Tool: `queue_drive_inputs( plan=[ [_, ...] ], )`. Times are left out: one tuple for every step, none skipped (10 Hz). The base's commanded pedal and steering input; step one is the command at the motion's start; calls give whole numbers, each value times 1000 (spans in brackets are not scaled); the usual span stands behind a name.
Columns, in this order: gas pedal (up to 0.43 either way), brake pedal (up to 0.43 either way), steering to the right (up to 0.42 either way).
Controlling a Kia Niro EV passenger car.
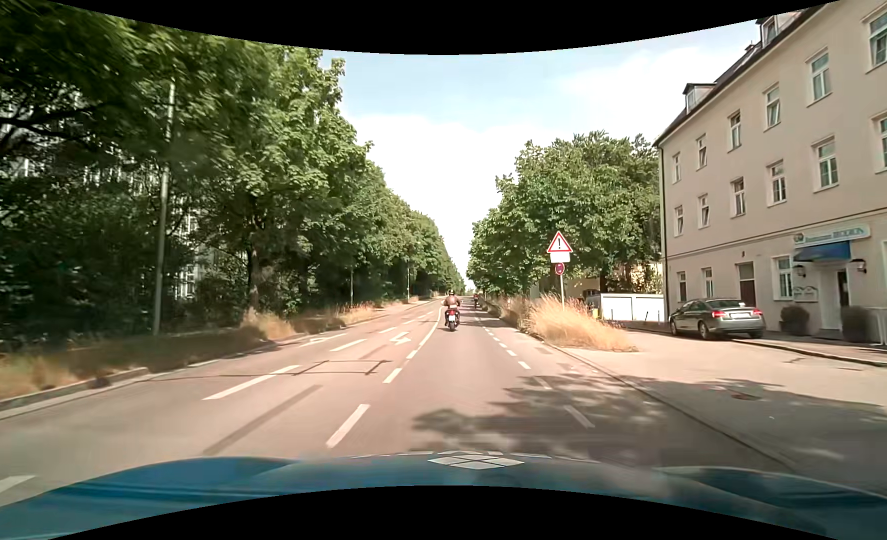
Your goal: Follow the waypoints while adhering to traffic rules and regulations
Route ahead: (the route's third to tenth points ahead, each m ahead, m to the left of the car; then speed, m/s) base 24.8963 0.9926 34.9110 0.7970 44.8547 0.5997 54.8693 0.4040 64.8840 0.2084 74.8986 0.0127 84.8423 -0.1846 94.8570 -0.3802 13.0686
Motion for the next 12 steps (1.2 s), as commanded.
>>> queue_drive_inputs(
  plan=[
    [0, 0, -7],
    [0, 0, -7],
    [20, 0, -7],
    [28, 0, -7],
    [47, 0, -6],
    [47, 0, -6],
    [59, 0, -5],
    [59, 0, -5],
    [59, 0, -5],
    [59, 0, -4],
    [59, 0, -4],
    [59, 0, -4]
  ],
)
